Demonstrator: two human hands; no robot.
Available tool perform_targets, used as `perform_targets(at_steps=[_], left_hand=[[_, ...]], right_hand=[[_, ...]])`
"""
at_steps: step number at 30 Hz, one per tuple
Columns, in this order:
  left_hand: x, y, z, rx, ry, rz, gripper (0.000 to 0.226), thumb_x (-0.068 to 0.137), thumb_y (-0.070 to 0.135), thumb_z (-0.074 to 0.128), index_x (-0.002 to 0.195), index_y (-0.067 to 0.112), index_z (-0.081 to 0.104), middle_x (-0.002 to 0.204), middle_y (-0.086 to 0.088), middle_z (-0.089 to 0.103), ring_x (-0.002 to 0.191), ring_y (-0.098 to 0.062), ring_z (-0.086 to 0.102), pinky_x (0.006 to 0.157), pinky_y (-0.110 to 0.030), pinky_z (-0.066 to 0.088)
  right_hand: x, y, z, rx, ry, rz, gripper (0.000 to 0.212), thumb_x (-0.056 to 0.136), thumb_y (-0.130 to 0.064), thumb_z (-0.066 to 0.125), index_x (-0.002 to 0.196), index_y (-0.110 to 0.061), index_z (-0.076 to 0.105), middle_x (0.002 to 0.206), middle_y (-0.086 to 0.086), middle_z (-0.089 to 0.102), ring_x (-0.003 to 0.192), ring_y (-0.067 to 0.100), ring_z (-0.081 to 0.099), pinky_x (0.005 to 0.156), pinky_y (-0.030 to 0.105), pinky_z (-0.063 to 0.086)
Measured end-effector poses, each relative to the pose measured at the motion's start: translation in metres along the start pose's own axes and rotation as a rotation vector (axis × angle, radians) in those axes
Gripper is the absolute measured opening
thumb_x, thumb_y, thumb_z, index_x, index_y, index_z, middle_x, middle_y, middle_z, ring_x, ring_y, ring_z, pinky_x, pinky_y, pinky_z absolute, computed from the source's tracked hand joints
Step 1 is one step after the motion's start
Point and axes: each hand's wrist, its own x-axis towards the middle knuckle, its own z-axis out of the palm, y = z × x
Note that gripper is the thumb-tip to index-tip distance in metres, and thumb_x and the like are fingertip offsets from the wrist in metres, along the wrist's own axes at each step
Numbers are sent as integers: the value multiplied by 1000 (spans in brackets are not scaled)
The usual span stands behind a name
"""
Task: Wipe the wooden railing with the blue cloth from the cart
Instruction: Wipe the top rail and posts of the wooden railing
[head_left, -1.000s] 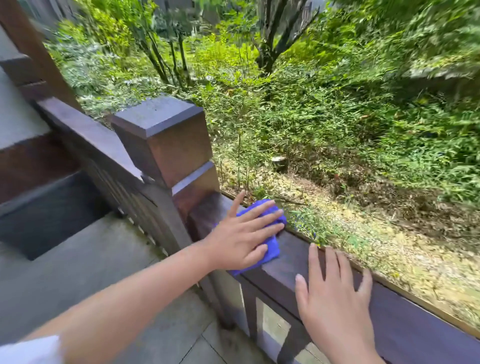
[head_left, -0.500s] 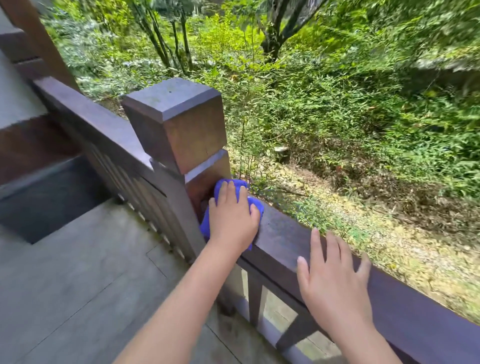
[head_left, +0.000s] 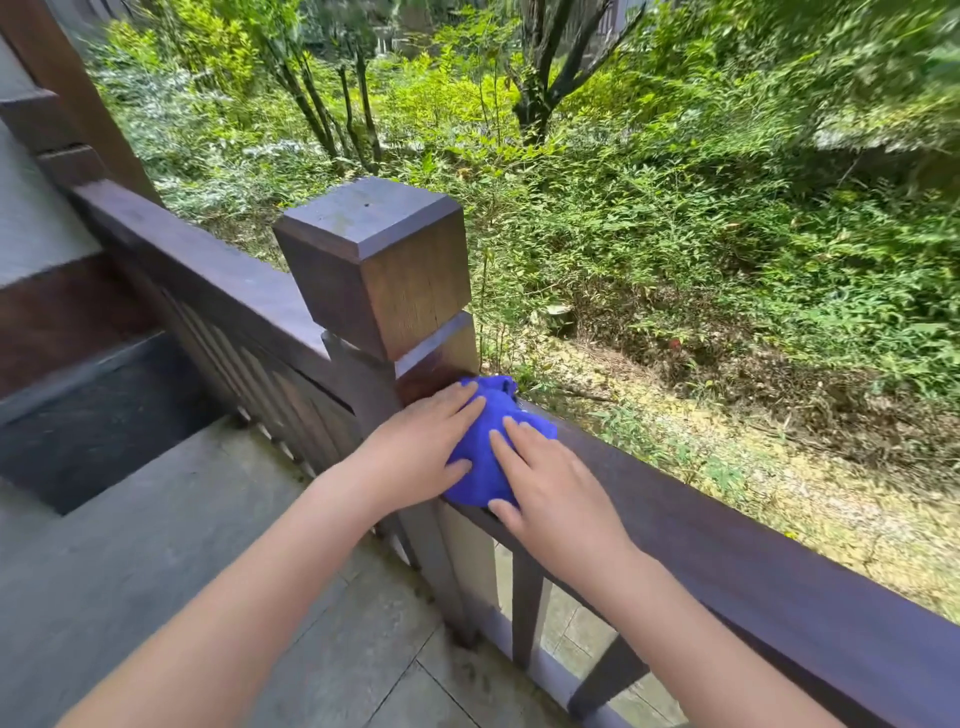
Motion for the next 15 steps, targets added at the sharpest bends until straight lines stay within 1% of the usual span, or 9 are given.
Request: perform_targets(at_steps=[2,4,5,7,9,10,12,15], left_hand=[[5,-3,-3,-5,-31,3,69,89,26,53,144,8,17,158,-7,10,144,-16,9,115,-24,10],[6,-4,-1,-52,-36,-21,68,90,25,53,145,9,15,158,-6,8,144,-14,8,115,-25,11],[5,-4,0,-79,-35,-38,68,91,24,52,145,10,13,158,-5,7,145,-14,6,116,-26,12],[1,-1,4,-133,-20,-72,67,91,22,50,145,10,12,158,-6,7,144,-16,7,116,-26,12],[-2,2,7,-176,41,-93,65,91,20,51,145,12,16,157,-6,14,143,-18,14,114,-27,17],[-4,4,9,-188,83,-99,63,90,20,52,144,13,20,156,-5,18,142,-18,17,113,-27,20],[-8,4,13,-192,164,-101,59,89,18,54,142,14,27,153,-4,26,139,-17,23,110,-26,25],[-16,3,22,-191,276,-92,55,85,15,59,137,13,39,147,-5,39,135,-19,32,108,-26,28]], right_hand=[[14,-1,3,13,-24,21,65,92,-28,48,145,-12,14,157,7,13,142,20,18,114,36,25],[22,2,2,53,-31,36,64,91,-26,51,144,-14,17,157,5,15,142,19,20,110,38,34],[25,3,0,72,-38,39,64,90,-26,52,144,-15,19,157,3,16,142,18,21,109,38,35],[28,3,-3,110,-51,45,65,87,-27,55,143,-16,23,156,3,20,141,18,22,110,37,32],[30,3,-3,132,-36,48,67,84,-28,58,141,-14,28,154,6,26,140,20,24,111,34,27],[29,1,-2,143,-11,57,66,82,-29,59,140,-13,31,152,7,30,139,21,26,111,33,27],[26,-4,1,172,64,94,60,80,-26,61,135,-13,39,146,7,40,134,23,33,107,35,32],[18,-16,8,184,183,117,48,78,-11,61,124,-10,50,132,8,53,123,27,43,95,40,44]])
